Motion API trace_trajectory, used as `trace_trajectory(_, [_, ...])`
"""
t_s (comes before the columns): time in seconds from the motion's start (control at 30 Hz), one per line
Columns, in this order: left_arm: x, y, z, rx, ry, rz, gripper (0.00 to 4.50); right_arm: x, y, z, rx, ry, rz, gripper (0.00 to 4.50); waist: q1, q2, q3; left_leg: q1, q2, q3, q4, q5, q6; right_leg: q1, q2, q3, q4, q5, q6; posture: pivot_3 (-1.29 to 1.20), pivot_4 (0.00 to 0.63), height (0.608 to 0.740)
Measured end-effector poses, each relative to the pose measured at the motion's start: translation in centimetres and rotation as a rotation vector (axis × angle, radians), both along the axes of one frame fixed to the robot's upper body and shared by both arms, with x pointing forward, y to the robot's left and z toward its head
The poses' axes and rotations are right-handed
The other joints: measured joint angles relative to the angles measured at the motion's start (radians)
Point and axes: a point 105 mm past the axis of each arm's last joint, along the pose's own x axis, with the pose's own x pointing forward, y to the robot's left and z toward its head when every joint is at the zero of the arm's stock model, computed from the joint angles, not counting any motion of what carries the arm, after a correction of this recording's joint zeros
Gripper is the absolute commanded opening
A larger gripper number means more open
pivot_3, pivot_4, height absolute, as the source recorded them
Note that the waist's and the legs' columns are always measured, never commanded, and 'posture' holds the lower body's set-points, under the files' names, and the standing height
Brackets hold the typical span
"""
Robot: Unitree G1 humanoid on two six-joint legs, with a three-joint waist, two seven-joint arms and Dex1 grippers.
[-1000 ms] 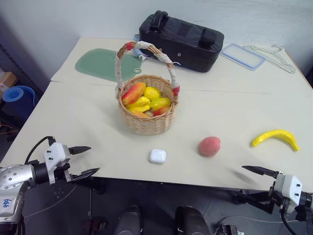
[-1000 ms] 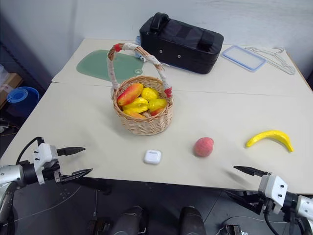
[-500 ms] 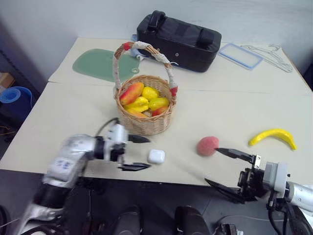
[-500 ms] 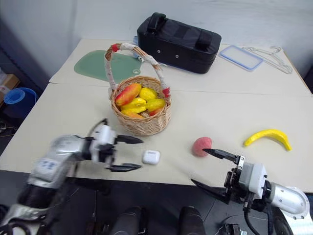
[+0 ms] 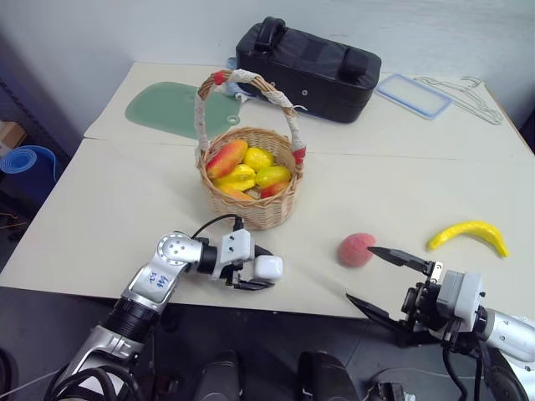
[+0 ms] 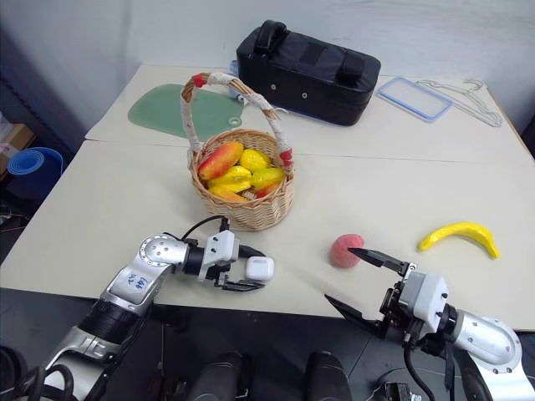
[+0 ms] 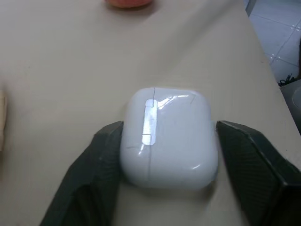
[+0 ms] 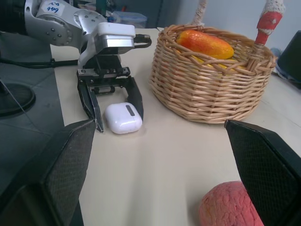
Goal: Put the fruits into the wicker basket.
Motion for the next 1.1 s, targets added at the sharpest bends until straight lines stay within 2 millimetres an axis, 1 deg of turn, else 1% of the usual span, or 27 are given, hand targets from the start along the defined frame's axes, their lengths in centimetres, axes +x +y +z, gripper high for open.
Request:
trace_trajectory(0.07, [-0.1, 0.5, 0.1, -0.020, 0.007, 0.027, 2.34, 0.1, 0.4, 0.1, 0.008, -0.005, 0.022, 4.50, -0.003, 0.000, 0.000, 0.000, 0.000, 0.000, 0.000, 0.000, 0.000, 0.000, 0.000, 0.000, 0.000, 0.000, 0.000, 0.00, 0.150, 0.740])
trace_trajectory(0.1, [-0.4, 1.1, 0.2, -0.038, 0.020, 0.043, 2.34, 0.1, 0.7, 0.1, 0.013, -0.003, 0.038, 4.50, -0.005, 0.000, 0.000, 0.000, 0.001, 0.000, -0.001, 0.000, 0.000, -0.001, 0.000, 0.000, 0.001, 0.000, 0.000, 0.00, 0.150, 0.740])
trace_trajectory(0.17, [-1.0, 2.8, 0.4, -0.068, 0.048, 0.082, 2.34, 0.2, 1.5, 0.1, 0.027, 0.002, 0.076, 4.50, -0.015, 0.000, 0.000, 0.001, 0.001, -0.001, -0.001, 0.000, -0.001, -0.001, 0.000, 0.001, 0.002, 0.000, 0.000, 0.00, 0.150, 0.740])
trace_trajectory(0.2, [-1.2, 4.0, 0.5, -0.083, 0.062, 0.122, 2.34, 0.3, 1.9, 0.1, 0.036, 0.002, 0.094, 4.50, -0.020, 0.000, 0.000, 0.001, 0.001, -0.001, -0.001, 0.000, -0.001, -0.001, 0.000, 0.001, 0.002, 0.000, 0.000, 0.00, 0.150, 0.740])
trace_trajectory(0.3, [-1.5, 8.6, 1.2, -0.134, 0.074, 0.287, 2.34, 0.8, 3.2, 0.9, 0.067, -0.032, 0.145, 4.50, -0.028, 0.000, 0.000, 0.001, 0.002, -0.001, -0.001, 0.000, 0.001, -0.002, 0.000, 0.001, 0.003, 0.000, 0.000, 0.00, 0.150, 0.740])
trace_trajectory(0.33, [-1.7, 9.7, 1.7, -0.157, 0.070, 0.331, 2.34, 0.9, 3.5, 1.1, 0.075, -0.043, 0.156, 4.50, -0.027, -0.001, 0.000, 0.001, 0.002, -0.001, -0.001, -0.001, 0.002, -0.002, 0.000, 0.002, 0.002, 0.000, 0.000, 0.00, 0.150, 0.740])
trace_trajectory(0.4, [-1.6, 12.7, 2.7, -0.207, 0.052, 0.472, 2.34, 1.3, 4.3, 2.0, 0.110, -0.079, 0.177, 4.50, -0.027, -0.001, 0.001, 0.001, 0.004, -0.001, -0.001, -0.002, 0.003, -0.002, -0.001, 0.002, 0.002, 0.000, 0.000, 0.00, 0.150, 0.740])
trace_trajectory(0.5, [0.0, 18.4, 4.4, -0.268, -0.054, 0.815, 2.34, 1.6, 5.8, 3.3, 0.190, -0.095, 0.227, 4.50, -0.021, -0.001, 0.001, 0.001, 0.005, -0.002, -0.001, -0.002, 0.003, -0.002, -0.001, 0.001, 0.002, 0.000, -0.001, 0.00, 0.150, 0.740])
trace_trajectory(0.57, [1.2, 22.1, 5.5, -0.315, -0.127, 1.064, 2.34, 1.5, 6.7, 3.6, 0.210, -0.095, 0.268, 4.50, -0.017, -0.002, 0.000, 0.000, 0.002, -0.002, -0.001, -0.002, 0.004, -0.002, -0.001, 0.001, 0.002, 0.000, 0.000, 0.00, 0.150, 0.740])
trace_trajectory(0.6, [1.5, 23.4, 5.7, -0.340, -0.144, 1.158, 2.34, 1.5, 7.2, 3.5, 0.214, -0.090, 0.285, 4.50, -0.015, -0.003, 0.000, 0.000, 0.002, -0.002, -0.001, -0.003, 0.004, -0.002, -0.002, 0.002, 0.002, 0.001, 0.000, 0.00, 0.150, 0.740])
trace_trajectory(0.63, [1.7, 24.3, 5.7, -0.355, -0.153, 1.228, 2.34, 1.5, 7.5, 3.6, 0.216, -0.091, 0.297, 4.50, -0.015, -0.003, 0.000, 0.000, 0.002, -0.001, -0.001, -0.003, 0.004, -0.002, -0.002, 0.002, 0.002, 0.001, 0.001, 0.00, 0.150, 0.740])
trace_trajectory(0.7, [1.9, 24.9, 5.1, -0.362, -0.149, 1.315, 2.34, 1.6, 7.9, 3.5, 0.217, -0.091, 0.307, 4.50, -0.015, -0.003, 0.000, 0.000, 0.001, -0.001, -0.001, -0.004, 0.005, -0.002, -0.002, 0.002, 0.003, 0.002, 0.002, 0.00, 0.150, 0.740])
trace_trajectory(0.77, [2.3, 25.0, 4.1, -0.386, -0.120, 1.367, 2.34, 1.9, 7.7, 3.1, 0.208, -0.078, 0.296, 4.50, -0.013, -0.005, -0.001, -0.001, 0.000, -0.001, -0.001, -0.004, 0.004, -0.002, -0.001, 0.001, 0.003, 0.002, 0.002, 0.00, 0.150, 0.740])
trace_trajectory(0.8, [2.4, 25.0, 3.7, -0.399, -0.109, 1.390, 3.07, 1.9, 7.6, 2.9, 0.202, -0.071, 0.297, 4.50, -0.013, -0.006, -0.001, -0.001, 0.001, -0.001, -0.001, -0.004, 0.003, -0.002, -0.001, 0.001, 0.003, 0.002, 0.002, 0.00, 0.150, 0.740])
trace_trajectory(0.9, [2.9, 25.1, 3.8, -0.427, -0.115, 1.421, 4.05, 1.8, 6.8, 2.4, 0.165, -0.047, 0.283, 4.50, -0.012, -0.010, -0.002, -0.002, 0.001, -0.001, -0.001, -0.004, 0.003, -0.003, 0.000, 0.001, 0.003, 0.002, 0.002, 0.00, 0.150, 0.740])
trace_trajectory(0.97, [3.0, 25.2, 4.2, -0.432, -0.132, 1.406, 4.48, 1.9, 5.5, 2.3, 0.151, -0.041, 0.233, 4.50, -0.012, -0.010, -0.002, -0.002, 0.001, -0.001, -0.001, -0.005, 0.002, -0.004, -0.001, 0.001, 0.003, 0.002, 0.002, 0.00, 0.150, 0.740])
trace_trajectory(1.0, [3.0, 25.3, 4.5, -0.433, -0.143, 1.391, 4.48, 1.9, 4.9, 2.1, 0.141, -0.036, 0.204, 4.50, -0.012, -0.010, -0.002, -0.002, 0.001, -0.001, -0.002, -0.005, 0.002, -0.004, -0.001, 0.000, 0.003, 0.002, 0.002, 0.00, 0.150, 0.740])
trace_trajectory(1.03, [2.8, 25.4, 5.2, -0.452, -0.171, 1.361, 4.48, 1.9, 3.9, 1.9, 0.126, -0.028, 0.161, 4.50, -0.011, -0.010, -0.002, -0.002, 0.001, 0.000, -0.002, -0.005, 0.001, -0.005, 0.000, 0.000, 0.003, 0.002, 0.002, 0.00, 0.150, 0.740])
trace_trajectory(1.1, [2.0, 25.2, 7.9, -0.563, -0.271, 1.244, 4.48, 1.8, 1.3, 1.0, 0.091, 0.008, 0.058, 4.50, -0.010, -0.011, -0.002, -0.002, 0.002, 0.001, -0.002, -0.005, -0.001, -0.005, 0.000, 0.000, 0.002, 0.002, 0.002, 0.00, 0.150, 0.740])
